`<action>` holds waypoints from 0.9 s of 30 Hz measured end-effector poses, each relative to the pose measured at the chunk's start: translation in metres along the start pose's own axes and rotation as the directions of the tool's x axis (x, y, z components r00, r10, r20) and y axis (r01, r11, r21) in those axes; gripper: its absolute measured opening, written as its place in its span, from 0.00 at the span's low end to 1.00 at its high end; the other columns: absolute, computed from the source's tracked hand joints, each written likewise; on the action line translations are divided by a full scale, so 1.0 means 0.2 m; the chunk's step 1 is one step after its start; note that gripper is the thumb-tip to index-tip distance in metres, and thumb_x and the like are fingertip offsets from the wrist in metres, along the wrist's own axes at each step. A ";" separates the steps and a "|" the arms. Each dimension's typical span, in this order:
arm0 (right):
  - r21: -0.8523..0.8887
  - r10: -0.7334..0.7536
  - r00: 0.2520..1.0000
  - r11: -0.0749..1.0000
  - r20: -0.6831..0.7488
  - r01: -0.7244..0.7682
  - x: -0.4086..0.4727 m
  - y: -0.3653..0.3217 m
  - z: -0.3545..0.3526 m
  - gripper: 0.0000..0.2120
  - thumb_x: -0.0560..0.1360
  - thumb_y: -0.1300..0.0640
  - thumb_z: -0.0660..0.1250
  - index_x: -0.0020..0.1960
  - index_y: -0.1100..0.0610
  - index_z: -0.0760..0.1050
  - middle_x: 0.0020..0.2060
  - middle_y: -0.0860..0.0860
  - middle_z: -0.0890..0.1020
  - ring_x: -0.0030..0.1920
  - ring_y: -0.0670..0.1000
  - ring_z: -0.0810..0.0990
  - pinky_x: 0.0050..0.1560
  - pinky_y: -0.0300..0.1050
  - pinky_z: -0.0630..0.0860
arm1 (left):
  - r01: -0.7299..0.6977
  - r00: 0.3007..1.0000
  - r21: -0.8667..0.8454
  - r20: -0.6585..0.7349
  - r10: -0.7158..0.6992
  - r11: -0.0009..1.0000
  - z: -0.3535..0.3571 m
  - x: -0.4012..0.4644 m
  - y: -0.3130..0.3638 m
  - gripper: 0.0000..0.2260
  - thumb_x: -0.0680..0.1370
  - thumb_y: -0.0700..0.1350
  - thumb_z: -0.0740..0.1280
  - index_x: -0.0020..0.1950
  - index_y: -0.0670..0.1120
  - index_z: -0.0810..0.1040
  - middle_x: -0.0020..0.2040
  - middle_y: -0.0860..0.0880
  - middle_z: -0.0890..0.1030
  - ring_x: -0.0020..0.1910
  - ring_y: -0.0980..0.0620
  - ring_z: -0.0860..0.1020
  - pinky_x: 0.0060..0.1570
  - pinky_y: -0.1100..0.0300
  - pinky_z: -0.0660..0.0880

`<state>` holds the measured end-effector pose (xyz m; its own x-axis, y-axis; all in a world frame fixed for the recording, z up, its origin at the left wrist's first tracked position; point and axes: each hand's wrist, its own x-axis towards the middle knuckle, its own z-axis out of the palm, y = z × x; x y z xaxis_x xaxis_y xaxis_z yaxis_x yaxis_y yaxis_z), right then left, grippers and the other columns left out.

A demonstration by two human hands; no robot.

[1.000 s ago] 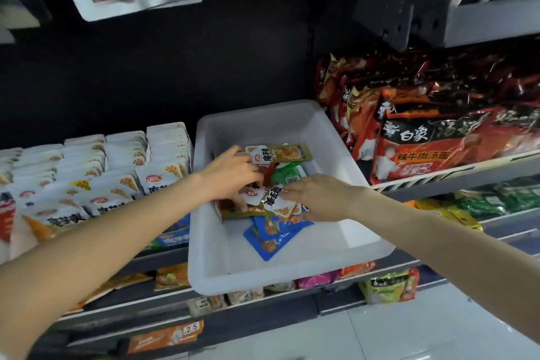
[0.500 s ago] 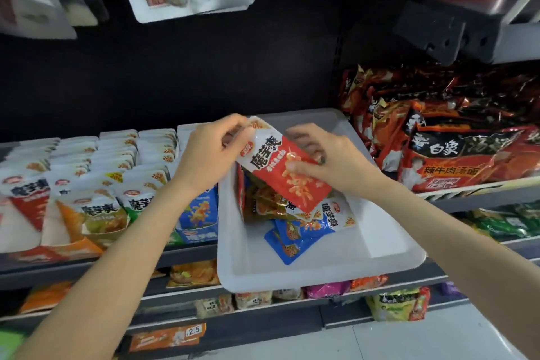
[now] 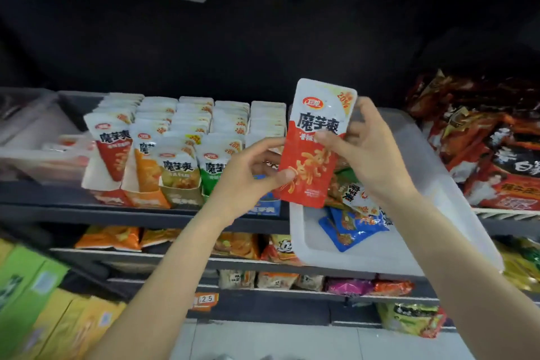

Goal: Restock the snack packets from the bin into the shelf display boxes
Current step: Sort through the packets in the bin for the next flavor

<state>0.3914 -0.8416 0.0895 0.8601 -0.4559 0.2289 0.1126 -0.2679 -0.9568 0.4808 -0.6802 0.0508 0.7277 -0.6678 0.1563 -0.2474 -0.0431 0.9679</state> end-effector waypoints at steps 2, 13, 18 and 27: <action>-0.067 -0.067 0.998 0.996 -0.006 0.067 0.02 -0.05 0.11 0.14 0.73 0.57 0.71 0.55 0.56 0.70 0.44 0.45 0.84 0.42 0.42 0.84 0.38 0.35 0.78 | -0.052 0.999 0.100 -0.012 0.053 0.994 -0.14 -0.06 -0.03 0.17 0.72 0.47 0.71 0.56 0.64 0.73 0.48 0.55 0.79 0.40 0.61 0.78 0.42 0.67 0.77; -0.204 -0.329 0.926 0.909 0.183 0.363 0.28 -0.16 0.97 0.06 0.75 0.59 0.69 0.40 0.60 0.76 0.37 0.57 0.81 0.38 0.49 0.83 0.38 0.43 0.81 | -0.085 0.862 0.488 -0.402 0.310 0.869 -1.12 -0.27 -0.24 0.14 0.74 0.47 0.70 0.59 0.53 0.77 0.49 0.60 0.80 0.47 0.62 0.80 0.47 0.66 0.77; -0.318 -0.373 0.904 0.848 0.209 0.423 0.44 -0.11 1.26 0.03 0.76 0.60 0.68 0.44 0.59 0.76 0.35 0.54 0.79 0.37 0.49 0.82 0.40 0.50 0.81 | 0.292 0.837 0.647 -0.529 0.139 0.704 -1.33 -0.30 -0.55 0.18 0.75 0.56 0.66 0.61 0.48 0.75 0.48 0.49 0.83 0.44 0.49 0.81 0.46 0.54 0.76; -0.665 -0.239 0.839 0.520 0.489 0.536 0.63 -0.06 1.54 0.09 0.77 0.54 0.64 0.40 0.57 0.72 0.38 0.53 0.81 0.42 0.57 0.78 0.42 0.48 0.70 | 0.323 0.814 0.568 -0.575 0.084 0.757 -1.31 -0.30 -0.72 0.18 0.75 0.54 0.69 0.60 0.47 0.73 0.51 0.48 0.82 0.47 0.49 0.81 0.48 0.51 0.79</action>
<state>0.6512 -0.6336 0.0743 0.9378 0.0967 0.3334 0.1888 -0.9480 -0.2561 0.6403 -0.4400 -0.0457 0.9393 -0.1202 0.3215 -0.3155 -0.6708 0.6711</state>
